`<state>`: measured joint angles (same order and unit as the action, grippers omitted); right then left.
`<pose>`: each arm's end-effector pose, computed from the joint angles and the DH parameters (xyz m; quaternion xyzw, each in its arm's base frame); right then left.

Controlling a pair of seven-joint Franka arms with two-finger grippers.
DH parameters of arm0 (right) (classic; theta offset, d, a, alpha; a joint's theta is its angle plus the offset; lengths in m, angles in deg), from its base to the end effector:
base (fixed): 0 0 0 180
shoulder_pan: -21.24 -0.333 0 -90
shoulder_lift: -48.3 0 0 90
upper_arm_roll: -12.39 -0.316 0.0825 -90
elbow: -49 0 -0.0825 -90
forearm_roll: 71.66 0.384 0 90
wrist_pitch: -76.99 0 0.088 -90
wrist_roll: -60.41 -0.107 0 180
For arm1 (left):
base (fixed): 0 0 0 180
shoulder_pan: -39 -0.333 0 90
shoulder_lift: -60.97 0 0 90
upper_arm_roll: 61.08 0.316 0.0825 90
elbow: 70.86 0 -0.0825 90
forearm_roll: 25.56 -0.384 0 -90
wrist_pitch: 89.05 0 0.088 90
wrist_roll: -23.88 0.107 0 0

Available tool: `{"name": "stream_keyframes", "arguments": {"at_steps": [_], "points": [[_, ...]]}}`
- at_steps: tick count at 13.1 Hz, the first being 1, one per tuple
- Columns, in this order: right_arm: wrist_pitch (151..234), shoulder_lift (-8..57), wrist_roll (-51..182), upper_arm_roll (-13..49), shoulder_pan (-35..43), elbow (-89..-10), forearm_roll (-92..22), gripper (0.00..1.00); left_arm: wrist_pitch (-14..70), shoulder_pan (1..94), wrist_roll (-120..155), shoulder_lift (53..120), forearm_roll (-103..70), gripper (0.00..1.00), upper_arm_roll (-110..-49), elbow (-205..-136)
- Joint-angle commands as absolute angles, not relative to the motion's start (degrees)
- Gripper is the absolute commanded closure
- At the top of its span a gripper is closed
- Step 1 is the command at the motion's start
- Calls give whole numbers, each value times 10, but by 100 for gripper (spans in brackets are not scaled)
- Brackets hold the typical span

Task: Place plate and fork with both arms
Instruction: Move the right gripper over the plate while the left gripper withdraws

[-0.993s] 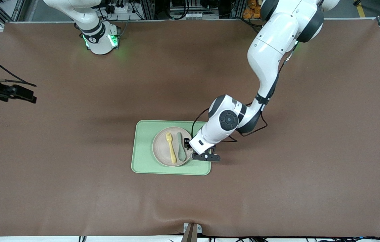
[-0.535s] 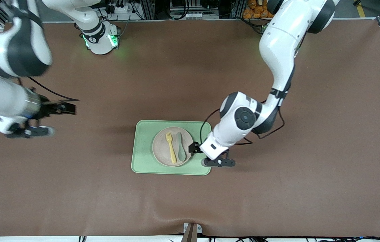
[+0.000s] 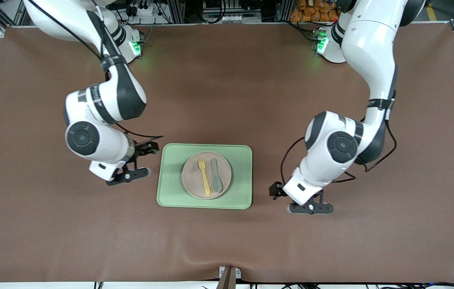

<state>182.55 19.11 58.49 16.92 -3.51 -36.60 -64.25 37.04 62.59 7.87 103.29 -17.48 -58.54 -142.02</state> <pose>0.6310 0.2518 0.3639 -0.9861 -0.1398 0.0858 0.0251 0.7117 -0.2891 0.3491 0.9927 -0.0160 0.0894 0.0795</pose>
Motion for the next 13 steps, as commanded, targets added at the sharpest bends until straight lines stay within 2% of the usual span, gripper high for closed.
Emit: {"name": "stream_keyframes", "arguments": {"at_steps": [1, 5, 7, 11, 12, 13], "points": [[1875, 159, 590, 177, -64, -359, -628, 0, 339, 594, 142, 1001, -187, 0, -588, -1441], [1958, 124, 590, 177, -94, -364, -629, 0, 247, 534, 185, 960, -237, 0, -601, -1439], [1989, 109, 586, 178, -118, -365, -632, 0, 209, 489, 189, 935, -289, 0, -645, -1441], [2029, 83, 586, 177, -123, -365, -632, 10, 129, 448, 193, 894, -307, 0, -685, -1446], [2039, 75, 585, 177, -126, -365, -631, 15, 105, 428, 204, 881, -308, 0, -693, -1446], [2050, 70, 585, 177, -134, -365, -631, 41, 97, 410, 225, 870, -309, 0, -706, -1445]]}}
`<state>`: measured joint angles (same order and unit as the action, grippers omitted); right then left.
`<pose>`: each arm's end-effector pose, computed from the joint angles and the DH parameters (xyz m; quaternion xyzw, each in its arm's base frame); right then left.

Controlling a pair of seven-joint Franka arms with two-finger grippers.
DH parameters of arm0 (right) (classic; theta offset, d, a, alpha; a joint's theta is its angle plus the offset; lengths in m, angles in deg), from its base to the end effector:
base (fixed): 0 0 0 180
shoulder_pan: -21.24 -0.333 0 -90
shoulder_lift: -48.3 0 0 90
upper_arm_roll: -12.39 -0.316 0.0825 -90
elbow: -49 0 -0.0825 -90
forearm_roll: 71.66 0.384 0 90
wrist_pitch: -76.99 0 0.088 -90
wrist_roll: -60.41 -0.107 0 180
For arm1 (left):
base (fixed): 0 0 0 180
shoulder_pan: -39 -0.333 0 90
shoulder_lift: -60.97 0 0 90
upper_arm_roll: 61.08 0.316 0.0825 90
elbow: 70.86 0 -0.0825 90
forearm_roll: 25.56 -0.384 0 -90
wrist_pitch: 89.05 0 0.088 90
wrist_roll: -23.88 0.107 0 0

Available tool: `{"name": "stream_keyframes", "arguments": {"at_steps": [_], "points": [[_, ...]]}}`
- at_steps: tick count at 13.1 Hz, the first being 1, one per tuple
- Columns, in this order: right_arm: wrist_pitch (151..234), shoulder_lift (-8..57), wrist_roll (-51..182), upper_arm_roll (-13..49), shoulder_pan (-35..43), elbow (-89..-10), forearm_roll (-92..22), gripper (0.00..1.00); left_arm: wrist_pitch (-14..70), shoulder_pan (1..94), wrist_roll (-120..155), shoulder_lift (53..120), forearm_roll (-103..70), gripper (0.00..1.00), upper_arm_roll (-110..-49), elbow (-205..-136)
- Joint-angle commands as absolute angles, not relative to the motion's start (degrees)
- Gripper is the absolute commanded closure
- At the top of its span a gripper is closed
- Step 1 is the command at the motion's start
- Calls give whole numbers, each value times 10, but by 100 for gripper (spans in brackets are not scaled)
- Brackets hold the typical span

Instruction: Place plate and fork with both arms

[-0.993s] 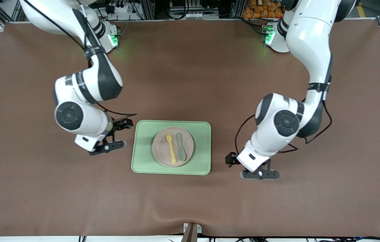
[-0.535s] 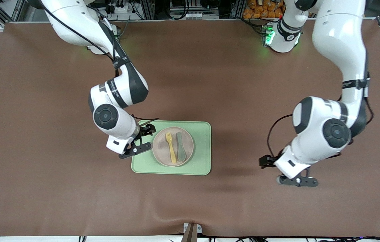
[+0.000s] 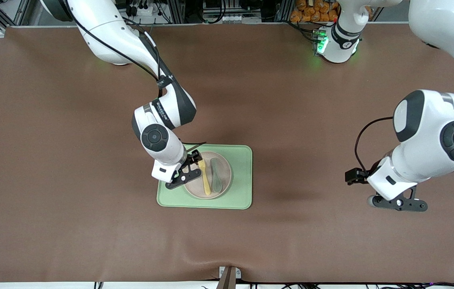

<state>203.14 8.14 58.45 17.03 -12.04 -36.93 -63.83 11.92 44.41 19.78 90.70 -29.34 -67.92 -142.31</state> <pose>0.6198 0.3548 0.2561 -0.9792 -0.2007 0.0057 0.0287 0.6971 -0.1260 0.4674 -0.9976 0.0696 -0.0003 0.0028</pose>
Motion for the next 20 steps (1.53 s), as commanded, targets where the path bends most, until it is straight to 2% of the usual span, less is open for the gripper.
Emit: {"name": "stream_keyframes", "arguments": {"at_steps": [1, 3, 5, 6, 7, 8, 12, 14, 17, 20], "points": [[2056, 65, 585, 177, -138, -365, -631, 49, 80, 405, 242, 853, -312, 0, -707, -1447], [2058, 59, 585, 177, -145, -365, -630, 48, 24, 411, 230, 824, -316, 0, -699, -1446], [2067, 54, 585, 177, -148, -365, -629, 47, 11, 419, 205, 797, -326, 0, -685, -1446], [2074, 50, 585, 177, -148, -365, -628, 43, -4, 422, 196, 784, -326, 0, -677, -1446], [2082, 43, 585, 177, -151, -365, -628, 34, -11, 433, 191, 773, -324, 0, -668, -1444], [2089, 39, 585, 177, -156, -365, -628, 32, -23, 448, 185, 759, -322, 0, -651, -1444], [2094, 31, 584, 177, -167, -365, -626, 32, -110, 460, 173, 695, -315, 0, -635, -1450], [2094, 29, 580, 177, -167, -365, -626, 32, -115, 463, 173, 672, -315, 0, -635, -1456], [2095, 24, 579, 177, -176, -364, -626, 32, -101, 463, 172, 604, -294, 0, -627, -1548], [2101, 22, 580, 177, -176, -365, -627, 32, -59, 463, 172, 596, -288, 0, -625, -1592]]}}
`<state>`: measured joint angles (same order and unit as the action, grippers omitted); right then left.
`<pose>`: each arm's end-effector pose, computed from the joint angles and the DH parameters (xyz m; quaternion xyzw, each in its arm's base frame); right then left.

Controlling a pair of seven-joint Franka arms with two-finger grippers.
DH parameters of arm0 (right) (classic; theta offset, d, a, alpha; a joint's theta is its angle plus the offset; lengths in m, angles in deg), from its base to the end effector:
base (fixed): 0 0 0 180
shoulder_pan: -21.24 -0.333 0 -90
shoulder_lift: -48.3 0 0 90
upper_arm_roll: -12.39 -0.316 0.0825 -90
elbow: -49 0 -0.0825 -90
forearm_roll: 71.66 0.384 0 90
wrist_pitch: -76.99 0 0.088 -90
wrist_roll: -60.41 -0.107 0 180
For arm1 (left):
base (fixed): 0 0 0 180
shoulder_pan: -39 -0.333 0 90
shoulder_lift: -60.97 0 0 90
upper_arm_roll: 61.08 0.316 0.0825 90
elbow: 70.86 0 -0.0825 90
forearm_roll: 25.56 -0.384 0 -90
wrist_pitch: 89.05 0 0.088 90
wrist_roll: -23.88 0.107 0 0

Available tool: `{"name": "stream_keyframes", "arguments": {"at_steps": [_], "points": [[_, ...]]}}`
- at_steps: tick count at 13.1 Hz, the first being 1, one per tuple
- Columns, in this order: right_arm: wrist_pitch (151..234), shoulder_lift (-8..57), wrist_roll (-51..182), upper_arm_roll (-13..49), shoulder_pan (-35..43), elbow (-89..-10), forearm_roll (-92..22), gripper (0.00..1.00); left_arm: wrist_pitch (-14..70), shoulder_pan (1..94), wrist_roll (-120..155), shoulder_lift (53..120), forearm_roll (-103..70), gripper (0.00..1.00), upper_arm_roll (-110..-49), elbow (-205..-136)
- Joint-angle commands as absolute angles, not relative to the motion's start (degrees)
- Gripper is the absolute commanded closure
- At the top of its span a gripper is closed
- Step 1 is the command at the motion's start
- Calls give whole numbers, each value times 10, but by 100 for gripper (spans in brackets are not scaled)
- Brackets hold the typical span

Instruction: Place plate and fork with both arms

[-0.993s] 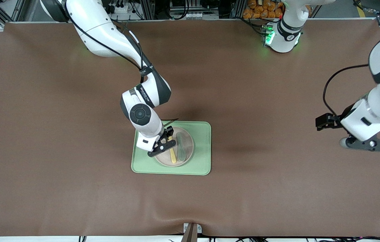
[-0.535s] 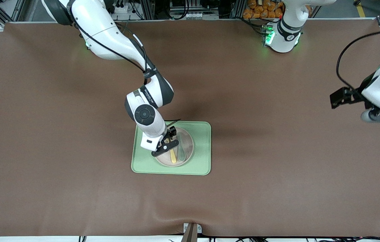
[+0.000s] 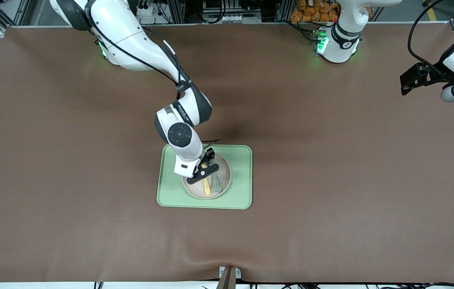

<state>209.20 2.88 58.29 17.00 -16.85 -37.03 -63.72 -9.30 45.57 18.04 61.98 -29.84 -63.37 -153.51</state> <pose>0.5897 0.4047 0.1992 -0.9711 -0.2373 -0.0010 0.0246 0.5360 -0.0742 0.6595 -0.9985 0.0209 0.0291 0.0407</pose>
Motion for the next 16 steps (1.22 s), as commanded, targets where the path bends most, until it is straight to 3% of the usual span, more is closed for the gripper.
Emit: {"name": "stream_keyframes", "arguments": {"at_steps": [1, 9, 10, 11, 12, 13, 16], "points": [[2101, 22, 580, 177, -176, -365, -627, 32, -35, 463, 172, 588, -288, 0, -623, -1616], [2101, 14, 572, 177, -188, -366, -630, 36, 19, 472, 186, 608, -270, 0, -602, -1619], [2101, 14, 572, 177, -188, -366, -630, 42, 20, 472, 185, 609, -271, 0, -599, -1619], [2101, 14, 572, 178, -187, -366, -630, 57, 25, 472, 187, 609, -270, 0, -598, -1619], [2099, 14, 575, 178, -185, -366, -631, 90, 31, 472, 203, 609, -268, 0, -580, -1619], [2096, 14, 573, 177, -182, -366, -631, 100, 33, 472, 238, 611, -269, 0, -566, -1618], [2094, 16, 573, 178, -178, -366, -631, 100, 34, 452, 248, 619, -269, 0, -571, -1610]]}}
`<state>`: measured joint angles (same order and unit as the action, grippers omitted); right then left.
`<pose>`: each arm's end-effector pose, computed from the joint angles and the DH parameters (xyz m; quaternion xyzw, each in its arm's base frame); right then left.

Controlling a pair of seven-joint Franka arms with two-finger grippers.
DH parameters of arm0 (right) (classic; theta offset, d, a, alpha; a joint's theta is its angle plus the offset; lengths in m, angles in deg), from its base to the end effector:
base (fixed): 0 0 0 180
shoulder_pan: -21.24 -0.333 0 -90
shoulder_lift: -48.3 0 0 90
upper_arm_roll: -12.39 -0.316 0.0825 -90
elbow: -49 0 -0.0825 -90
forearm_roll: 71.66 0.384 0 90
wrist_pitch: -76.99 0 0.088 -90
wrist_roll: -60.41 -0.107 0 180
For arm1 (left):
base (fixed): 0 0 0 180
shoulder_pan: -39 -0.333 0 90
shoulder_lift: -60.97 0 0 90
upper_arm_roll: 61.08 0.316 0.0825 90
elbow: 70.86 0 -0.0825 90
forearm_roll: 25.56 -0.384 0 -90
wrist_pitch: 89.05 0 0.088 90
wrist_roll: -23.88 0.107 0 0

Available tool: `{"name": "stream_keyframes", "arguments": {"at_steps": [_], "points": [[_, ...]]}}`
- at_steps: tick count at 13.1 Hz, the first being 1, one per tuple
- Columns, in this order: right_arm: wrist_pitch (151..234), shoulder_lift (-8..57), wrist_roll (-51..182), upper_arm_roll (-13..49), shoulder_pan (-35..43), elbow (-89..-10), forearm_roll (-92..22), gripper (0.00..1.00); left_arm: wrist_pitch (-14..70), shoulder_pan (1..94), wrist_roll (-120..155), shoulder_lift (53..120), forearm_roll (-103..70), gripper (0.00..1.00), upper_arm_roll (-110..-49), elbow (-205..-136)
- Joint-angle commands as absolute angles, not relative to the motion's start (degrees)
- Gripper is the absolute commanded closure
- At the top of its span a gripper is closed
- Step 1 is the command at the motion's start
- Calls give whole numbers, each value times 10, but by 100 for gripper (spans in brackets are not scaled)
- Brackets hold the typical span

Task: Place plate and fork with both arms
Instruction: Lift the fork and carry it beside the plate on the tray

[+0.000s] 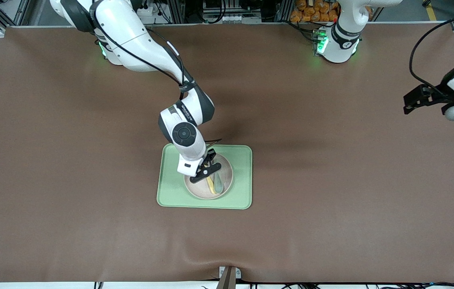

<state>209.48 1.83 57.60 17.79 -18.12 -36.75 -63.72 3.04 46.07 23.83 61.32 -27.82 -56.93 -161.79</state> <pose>0.5850 0.4106 0.1892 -0.9712 -0.2377 0.0009 0.0178 0.5592 -0.0246 0.6167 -0.9994 0.0256 -0.0076 0.0197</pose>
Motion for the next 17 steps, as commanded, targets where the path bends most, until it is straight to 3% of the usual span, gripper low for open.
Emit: {"name": "stream_keyframes", "arguments": {"at_steps": [1, 7, 13, 17], "points": [[2094, 17, 572, 178, -178, -365, -631, 100, 34, 449, 248, 620, -270, 0, -582, -1608], [2087, 36, 575, 178, -161, -365, -631, 100, 34, 443, 250, 620, -268, 0, -584, -1607], [2029, 80, 572, 180, -156, -364, -631, 100, 34, 443, 252, 621, -268, 0, -595, -1597], [2014, 102, 571, 183, -111, -370, -630, 100, 34, 442, 251, 625, -267, 0, -594, -1598]]}}
